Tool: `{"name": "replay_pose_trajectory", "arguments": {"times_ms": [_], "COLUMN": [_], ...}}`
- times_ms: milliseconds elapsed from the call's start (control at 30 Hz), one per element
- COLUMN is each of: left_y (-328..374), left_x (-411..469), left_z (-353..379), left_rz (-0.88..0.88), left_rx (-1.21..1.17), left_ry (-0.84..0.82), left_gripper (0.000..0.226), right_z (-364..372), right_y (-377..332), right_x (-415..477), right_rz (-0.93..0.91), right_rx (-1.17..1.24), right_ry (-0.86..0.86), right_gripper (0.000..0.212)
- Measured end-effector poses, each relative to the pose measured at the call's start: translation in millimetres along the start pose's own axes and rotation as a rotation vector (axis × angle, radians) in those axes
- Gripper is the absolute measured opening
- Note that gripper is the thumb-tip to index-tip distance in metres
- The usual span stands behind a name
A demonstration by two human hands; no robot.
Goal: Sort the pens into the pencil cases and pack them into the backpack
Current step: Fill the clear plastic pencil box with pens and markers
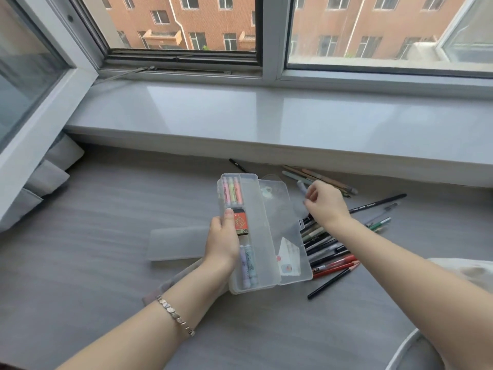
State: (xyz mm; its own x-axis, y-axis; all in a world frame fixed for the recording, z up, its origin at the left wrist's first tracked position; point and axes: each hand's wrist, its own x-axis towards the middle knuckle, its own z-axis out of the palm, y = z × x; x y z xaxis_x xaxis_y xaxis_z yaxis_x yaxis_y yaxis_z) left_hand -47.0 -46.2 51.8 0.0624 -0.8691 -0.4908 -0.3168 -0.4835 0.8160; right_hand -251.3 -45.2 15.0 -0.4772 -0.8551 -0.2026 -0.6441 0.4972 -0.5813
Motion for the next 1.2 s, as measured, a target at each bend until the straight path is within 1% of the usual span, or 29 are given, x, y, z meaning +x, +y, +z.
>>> {"name": "replay_pose_trajectory", "arguments": {"times_ms": [33, 67, 133, 167, 200, 233, 300, 367, 433, 500, 567, 633, 700, 767, 867, 967, 1033, 1200], "left_y": [0.3, 0.5, 1.7, 1.3, 0.8, -0.3, -0.4, -0.4, -3.4, -6.7, -8.0, -6.7, -5.6, -6.6, -6.7, -8.4, -11.3, -13.1], "left_x": [-2.0, -3.5, -8.0, -9.8, -12.6, -15.3, -21.5, -28.3, -33.5, -36.9, -39.4, -42.9, -47.3, -50.9, -55.8, -54.8, -52.1, -51.7], "left_z": [1.1, 1.8, 4.4, 5.8, 8.1, 10.3, 13.7, 16.6, 18.6, 18.5, 18.5, 18.9, 18.8, 18.9, 19.1, 18.2, 16.8, 15.6], "left_rz": [-0.006, -0.017, -0.043, -0.052, -0.058, -0.064, -0.069, -0.061, -0.038, -0.027, -0.04, -0.055, -0.059, -0.059, -0.037, -0.043, -0.054, -0.022], "left_rx": [-0.025, -0.051, -0.087, -0.087, -0.091, -0.1, -0.119, -0.11, -0.088, -0.091, -0.11, -0.124, -0.137, -0.131, -0.116, -0.141, -0.151, -0.131], "left_ry": [-0.012, -0.022, -0.049, -0.065, -0.077, -0.088, -0.105, -0.122, -0.12, -0.117, -0.118, -0.107, -0.101, -0.1, -0.111, -0.106, -0.111, -0.138], "left_gripper": [0.032, 0.03, 0.029, 0.029, 0.029, 0.028, 0.027, 0.026, 0.025, 0.026, 0.028, 0.03, 0.032, 0.033, 0.029, 0.029, 0.031, 0.025], "right_z": [-6.7, -13.8, -28.1, -32.1, -33.1, -30.6, -20.3, -11.5, -12.1, -15.7, -16.4, -11.8, -5.4, 1.7, 9.1, 10.5, 10.1, 11.0], "right_y": [-5.3, -12.2, -26.4, -33.7, -39.1, -41.5, -42.1, -40.2, -39.0, -36.3, -34.8, -33.1, -28.2, -23.6, -20.1, -17.0, -12.4, -3.8], "right_x": [-11.9, -25.7, -59.6, -78.0, -95.6, -110.0, -127.8, -136.6, -141.6, -145.1, -149.5, -154.1, -157.0, -158.4, -161.1, -163.2, -162.1, -159.7], "right_rz": [-0.007, -0.027, -0.113, -0.175, -0.235, -0.291, -0.41, -0.504, -0.489, -0.495, -0.537, -0.546, -0.481, -0.446, -0.482, -0.575, -0.585, -0.618], "right_rx": [0.133, 0.252, 0.426, 0.479, 0.503, 0.49, 0.354, 0.2, 0.15, 0.118, 0.099, 0.16, 0.281, 0.301, 0.216, 0.044, -0.026, -0.066], "right_ry": [0.036, 0.034, -0.058, -0.132, -0.19, -0.212, -0.184, -0.188, -0.209, -0.217, -0.242, -0.236, -0.173, -0.119, -0.081, 0.079, 0.141, 0.111], "right_gripper": [0.015, 0.027, 0.046, 0.047, 0.043, 0.038, 0.033, 0.045, 0.056, 0.058, 0.053, 0.044, 0.036, 0.035, 0.035, 0.034, 0.033, 0.034]}}
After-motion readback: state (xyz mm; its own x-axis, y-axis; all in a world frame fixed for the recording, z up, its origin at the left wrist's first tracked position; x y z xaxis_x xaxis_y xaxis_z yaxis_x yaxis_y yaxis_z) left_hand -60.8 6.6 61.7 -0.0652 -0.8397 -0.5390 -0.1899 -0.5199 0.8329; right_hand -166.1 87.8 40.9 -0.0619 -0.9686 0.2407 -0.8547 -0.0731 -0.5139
